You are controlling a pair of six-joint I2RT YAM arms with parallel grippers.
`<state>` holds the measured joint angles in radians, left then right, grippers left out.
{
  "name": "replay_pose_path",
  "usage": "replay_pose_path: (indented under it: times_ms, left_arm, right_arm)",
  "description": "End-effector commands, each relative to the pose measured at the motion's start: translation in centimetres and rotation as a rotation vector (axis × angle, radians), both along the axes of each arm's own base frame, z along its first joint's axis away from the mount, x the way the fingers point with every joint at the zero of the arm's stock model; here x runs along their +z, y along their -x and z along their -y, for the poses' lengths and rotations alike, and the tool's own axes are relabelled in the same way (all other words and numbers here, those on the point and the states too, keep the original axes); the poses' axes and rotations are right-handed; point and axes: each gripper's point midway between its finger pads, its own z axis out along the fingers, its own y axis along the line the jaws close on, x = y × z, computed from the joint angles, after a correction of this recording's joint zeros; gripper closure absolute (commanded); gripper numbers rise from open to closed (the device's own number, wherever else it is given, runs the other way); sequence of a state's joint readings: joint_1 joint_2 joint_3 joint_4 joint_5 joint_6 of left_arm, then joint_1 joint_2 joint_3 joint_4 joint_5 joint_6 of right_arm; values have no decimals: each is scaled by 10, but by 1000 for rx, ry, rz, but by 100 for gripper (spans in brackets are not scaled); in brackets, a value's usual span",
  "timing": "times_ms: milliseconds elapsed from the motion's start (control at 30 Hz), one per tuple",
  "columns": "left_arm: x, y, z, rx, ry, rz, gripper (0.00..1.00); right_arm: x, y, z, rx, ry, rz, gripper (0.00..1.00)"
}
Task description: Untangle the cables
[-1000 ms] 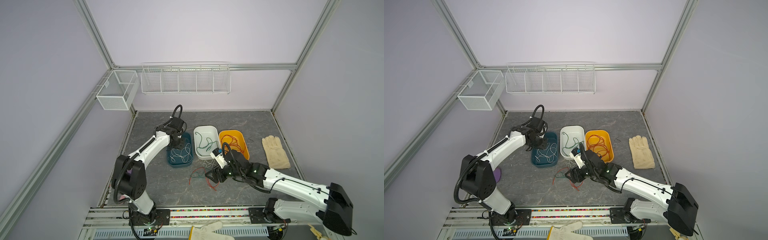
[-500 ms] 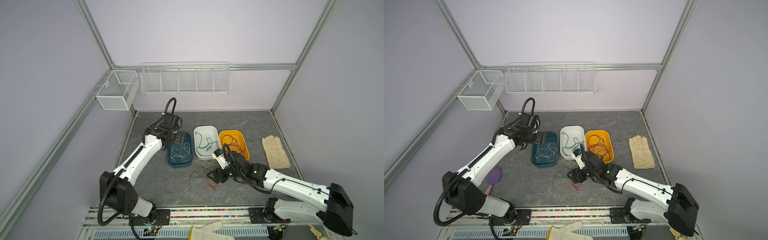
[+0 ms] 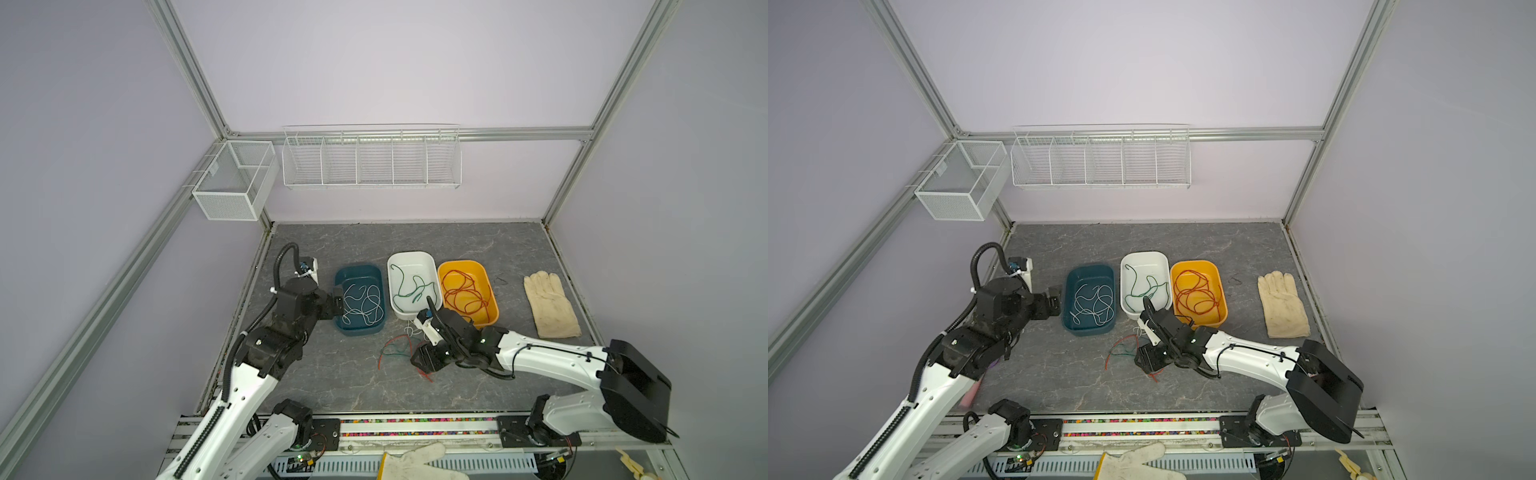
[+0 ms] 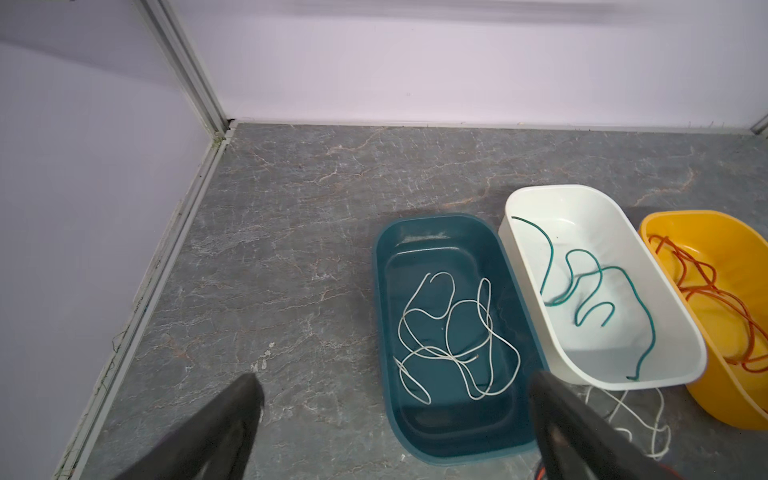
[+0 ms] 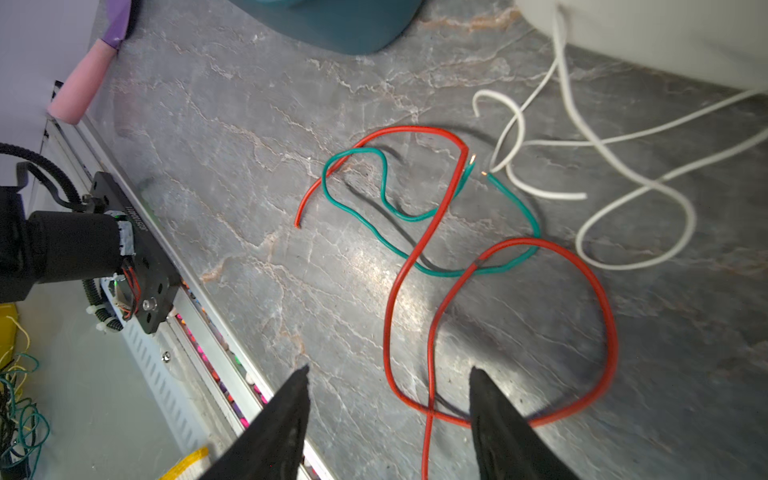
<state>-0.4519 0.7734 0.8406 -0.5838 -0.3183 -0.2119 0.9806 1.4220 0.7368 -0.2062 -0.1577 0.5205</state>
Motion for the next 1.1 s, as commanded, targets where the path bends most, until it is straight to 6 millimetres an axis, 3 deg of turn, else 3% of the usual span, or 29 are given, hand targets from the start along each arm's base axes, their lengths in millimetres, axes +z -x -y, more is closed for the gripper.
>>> replay_pose_path:
  times_ms: [0,133,267,400,467,833,1067]
  left_arm:
    - [4,-8,-6,67,51,68,1]
    - [1,-6,-7,75,44,45,1]
    - [-1,-7,-6,76,43,30,1]
    - [-1,-7,-8,82,41,35,1]
    - [-1,-6,-8,82,41,36,1]
    - [-1,-7,-4,64,44,27,1]
    - [-2,-7,-2,55,47,18,1]
  right_arm:
    - [-1,-1,-17,14,-27,-8,41]
    - [-13,-2,-24,19,-3,-24,52]
    - [-20,-5,-24,6,27,-24,74]
    - [-13,-5,-22,0,29,-9,91]
    - [-5,-4,-19,-3,29,1,93]
    - [83,11,13,14,-41,133,94]
    - [171,14,28,24,-147,267,93]
